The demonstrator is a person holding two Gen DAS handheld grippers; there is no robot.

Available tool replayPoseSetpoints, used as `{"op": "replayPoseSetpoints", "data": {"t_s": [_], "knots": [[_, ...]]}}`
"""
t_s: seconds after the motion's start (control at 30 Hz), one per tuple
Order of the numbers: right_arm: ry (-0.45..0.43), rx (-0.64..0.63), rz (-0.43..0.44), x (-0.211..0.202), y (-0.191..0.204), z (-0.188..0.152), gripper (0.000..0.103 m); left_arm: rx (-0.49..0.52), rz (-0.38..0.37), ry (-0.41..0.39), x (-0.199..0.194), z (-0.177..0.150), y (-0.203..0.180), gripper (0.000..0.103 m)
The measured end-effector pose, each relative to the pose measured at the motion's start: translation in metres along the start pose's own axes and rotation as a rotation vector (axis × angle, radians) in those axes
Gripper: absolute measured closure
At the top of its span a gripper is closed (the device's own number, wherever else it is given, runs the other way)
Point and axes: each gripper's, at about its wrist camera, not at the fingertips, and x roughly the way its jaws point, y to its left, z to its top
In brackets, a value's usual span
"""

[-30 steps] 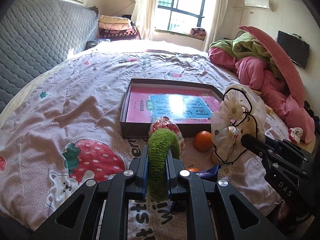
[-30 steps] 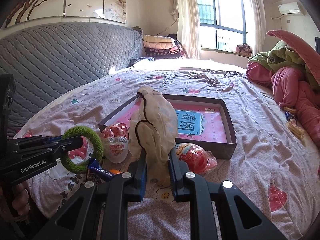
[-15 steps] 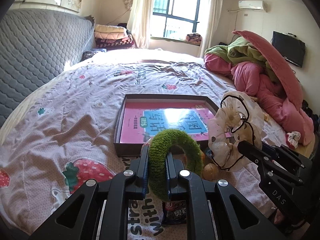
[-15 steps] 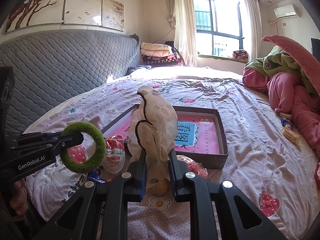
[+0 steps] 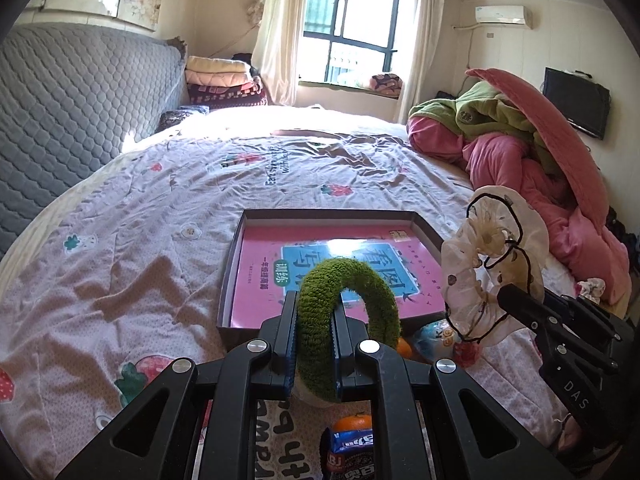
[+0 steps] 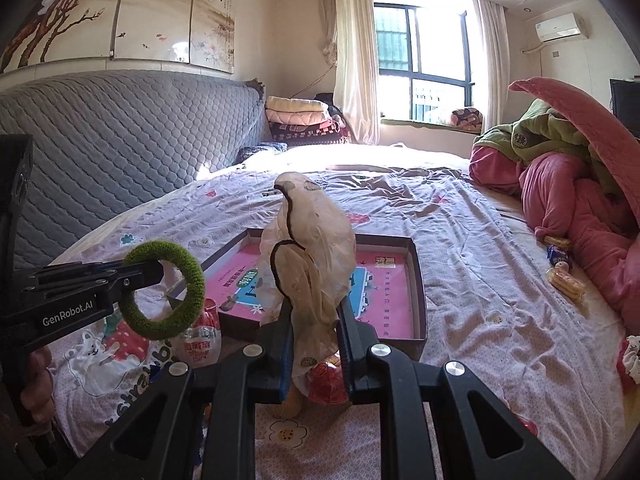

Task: Organize objects
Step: 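Carry green ring with left tool over tray while right tool carries bag there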

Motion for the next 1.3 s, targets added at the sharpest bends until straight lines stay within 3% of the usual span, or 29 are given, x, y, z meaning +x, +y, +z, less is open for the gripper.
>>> {"op": "replayPoseSetpoints", "data": {"t_s": [0.67,1.3], "knots": [[-0.001,-0.006,-0.027,0.036,-0.018,0.018,0.083,-0.007,0.028,0.011,0.049,0.025,0.02,0.09],[0.088,0.016,-0.021,0.088,-0.042,0.016,0.083,-0.035,0.043,0.123,0.118,0.029,0.042,0.09]]}}
